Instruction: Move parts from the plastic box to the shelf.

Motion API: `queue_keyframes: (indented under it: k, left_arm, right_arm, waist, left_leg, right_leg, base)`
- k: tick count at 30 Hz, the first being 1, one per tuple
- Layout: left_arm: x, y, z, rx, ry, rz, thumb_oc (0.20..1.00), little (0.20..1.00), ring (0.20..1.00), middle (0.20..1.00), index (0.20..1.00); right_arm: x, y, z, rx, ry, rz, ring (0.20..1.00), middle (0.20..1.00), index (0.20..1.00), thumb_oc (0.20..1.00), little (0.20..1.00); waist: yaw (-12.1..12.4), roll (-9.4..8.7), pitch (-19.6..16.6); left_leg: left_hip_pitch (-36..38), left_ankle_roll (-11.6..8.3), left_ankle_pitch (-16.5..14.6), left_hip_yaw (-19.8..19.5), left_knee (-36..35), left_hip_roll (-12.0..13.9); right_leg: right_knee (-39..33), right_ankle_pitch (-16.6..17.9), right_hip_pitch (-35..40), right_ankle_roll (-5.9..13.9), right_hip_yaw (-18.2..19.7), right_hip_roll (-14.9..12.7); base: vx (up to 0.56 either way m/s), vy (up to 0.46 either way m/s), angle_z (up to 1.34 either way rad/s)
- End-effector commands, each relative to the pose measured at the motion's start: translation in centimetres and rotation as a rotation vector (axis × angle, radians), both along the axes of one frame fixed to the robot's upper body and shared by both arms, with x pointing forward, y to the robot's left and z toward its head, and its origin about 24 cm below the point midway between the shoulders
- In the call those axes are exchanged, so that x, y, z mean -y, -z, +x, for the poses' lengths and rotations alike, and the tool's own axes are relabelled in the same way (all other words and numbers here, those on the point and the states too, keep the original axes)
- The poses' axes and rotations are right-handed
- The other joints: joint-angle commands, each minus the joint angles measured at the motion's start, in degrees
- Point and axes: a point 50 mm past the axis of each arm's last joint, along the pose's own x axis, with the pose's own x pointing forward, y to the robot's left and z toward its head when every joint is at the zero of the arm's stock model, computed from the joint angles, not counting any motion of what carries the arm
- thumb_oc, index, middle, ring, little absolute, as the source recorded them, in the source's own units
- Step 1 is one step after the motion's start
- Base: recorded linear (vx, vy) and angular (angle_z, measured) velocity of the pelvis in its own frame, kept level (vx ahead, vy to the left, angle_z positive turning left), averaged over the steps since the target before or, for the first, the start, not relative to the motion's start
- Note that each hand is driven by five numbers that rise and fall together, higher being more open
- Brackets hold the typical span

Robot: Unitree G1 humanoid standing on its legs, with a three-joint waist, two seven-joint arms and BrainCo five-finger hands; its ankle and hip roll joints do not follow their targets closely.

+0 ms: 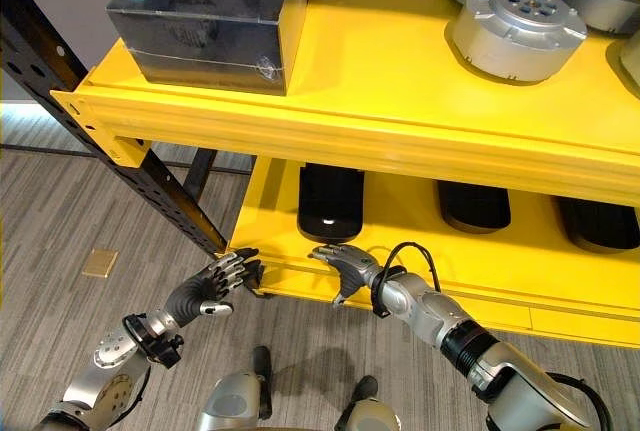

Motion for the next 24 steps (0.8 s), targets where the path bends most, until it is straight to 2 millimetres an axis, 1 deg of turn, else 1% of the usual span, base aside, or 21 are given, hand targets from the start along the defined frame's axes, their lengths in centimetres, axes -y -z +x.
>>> queue_keyframes:
  k: [1,5,14,17,24]
  left_arm:
    - [1.5,-0.9,0.1,0.059,0.06,-0.026,1.0,1.0,1.0,1.0,1.0]
    - [1.6,-1.0,0.3,0.059,0.062,-0.023,1.0,1.0,1.0,1.0,1.0]
    - [1.8,-0.9,0.5,0.054,0.07,-0.026,1.0,1.0,1.0,1.0,1.0]
    - [2.1,-0.8,0.6,0.051,0.076,-0.023,1.0,1.0,1.0,1.0,1.0]
    - [2.3,-0.7,0.7,0.052,0.083,-0.021,1.0,1.0,1.0,1.0,1.0]
  right_arm:
    - [-1.3,-1.7,1.8,0.065,0.002,0.037,1.0,1.0,1.0,1.0,1.0]
    - [-1.4,-1.9,2.4,0.062,0.016,0.021,1.0,1.0,1.0,1.0,1.0]
    - [-1.3,-1.5,3.0,0.042,0.043,-0.001,1.0,1.0,1.0,1.0,1.0]
    - [-1.4,-1.7,3.6,0.05,0.065,-0.009,1.0,1.0,1.0,1.0,1.0]
    - [-1.4,-2.0,4.3,0.058,0.096,-0.016,1.0,1.0,1.0,1.0,1.0]
  waist:
    - [2.27,-0.39,-1.43]
    - [2.43,-0.13,-1.31]
    - [3.12,0.31,-1.19]
    - [3.44,0.51,-0.99]
    - [3.78,0.85,-0.71]
  left_leg:
    - [1.95,-3.05,3.92,3.88,0.18,5.87]
    - [1.92,-3.1,4.04,3.85,0.02,5.85]
    - [1.73,-3.24,4.11,3.73,0.32,6.06]
    - [1.51,-3.26,4.1,3.55,0.51,6.11]
    - [1.23,-3.26,4.09,3.39,0.86,6.21]
  right_leg:
    - [8.28,-1.8,-2.29,4.52,-0.6,-3.99]
    - [8.45,-1.74,-2.43,4.62,-0.65,-4.2]
    - [9.1,-1.94,-2.42,4.37,-1.42,-4.63]
    - [9.56,-2.03,-2.63,4.26,-1.65,-4.82]
    - [10.33,-2.16,-2.94,4.14,-1.97,-5.24]
  base:
    - [0.0,0.0,0.0]
    - [0.0,0.0,0.0]
    - [0.0,0.0,0.01]
    - [0.01,-0.002,0.09]
    - [0.0,0.0,0.01]
